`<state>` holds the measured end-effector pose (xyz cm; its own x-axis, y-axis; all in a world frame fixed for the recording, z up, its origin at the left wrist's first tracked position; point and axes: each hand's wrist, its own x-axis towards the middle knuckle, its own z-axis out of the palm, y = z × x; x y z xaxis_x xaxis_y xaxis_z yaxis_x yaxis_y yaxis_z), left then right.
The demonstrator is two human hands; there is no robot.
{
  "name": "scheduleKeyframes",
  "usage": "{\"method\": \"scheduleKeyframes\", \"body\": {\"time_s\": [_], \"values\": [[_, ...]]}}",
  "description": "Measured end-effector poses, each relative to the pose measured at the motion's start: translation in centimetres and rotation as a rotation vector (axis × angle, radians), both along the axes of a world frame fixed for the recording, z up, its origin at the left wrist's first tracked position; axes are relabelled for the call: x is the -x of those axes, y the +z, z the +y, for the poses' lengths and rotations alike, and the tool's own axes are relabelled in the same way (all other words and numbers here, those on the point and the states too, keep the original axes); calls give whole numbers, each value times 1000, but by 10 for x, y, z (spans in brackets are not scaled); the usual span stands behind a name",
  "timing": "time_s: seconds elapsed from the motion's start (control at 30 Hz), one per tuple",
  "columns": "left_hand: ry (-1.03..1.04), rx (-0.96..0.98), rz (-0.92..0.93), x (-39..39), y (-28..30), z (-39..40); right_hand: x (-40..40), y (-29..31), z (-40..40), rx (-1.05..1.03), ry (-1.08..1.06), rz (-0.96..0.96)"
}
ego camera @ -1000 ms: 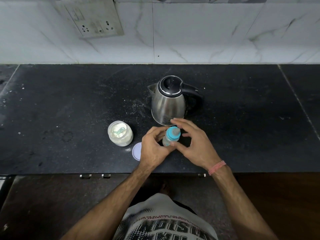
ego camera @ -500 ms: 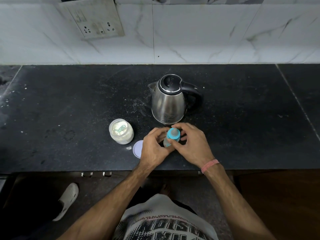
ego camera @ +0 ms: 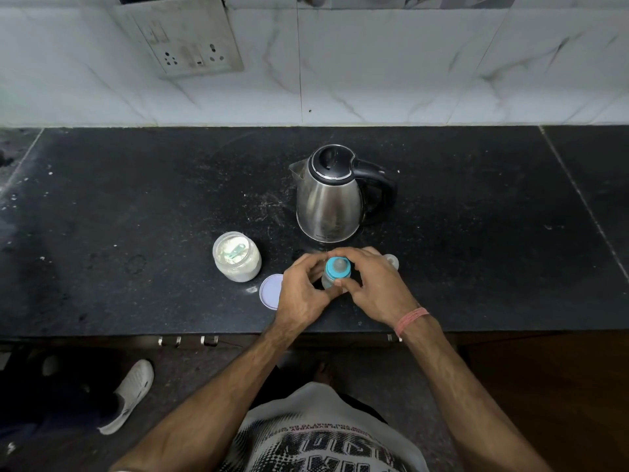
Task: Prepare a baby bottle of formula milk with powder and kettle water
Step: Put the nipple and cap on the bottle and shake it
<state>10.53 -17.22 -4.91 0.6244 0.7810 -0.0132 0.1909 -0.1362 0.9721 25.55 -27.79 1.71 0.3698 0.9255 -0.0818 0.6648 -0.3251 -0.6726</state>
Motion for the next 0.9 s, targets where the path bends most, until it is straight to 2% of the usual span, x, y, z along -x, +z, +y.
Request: {"method": "scheduleKeyframes", "body": {"time_s": [0.3,0.5,0.57,0.73,0.8,0.9], "values": [[17,-23,51,-1,-2,-1,1,-2,5,-26,-86,-110],[27,-114,100,1,-5,-3,10,-7,7,-41,-93,-168],[25,-133,102,2,-6,-2,11,-7,10,-5,-107,-229],[-3,-21,52,1,-7,3,7,2,9,140,-94,-351],[-12,0,40,0,-9,4,2,6,6,140,-67,-302],[-8,13,57,-2,-13,4,-4,13,4,141,100,-142]]}}
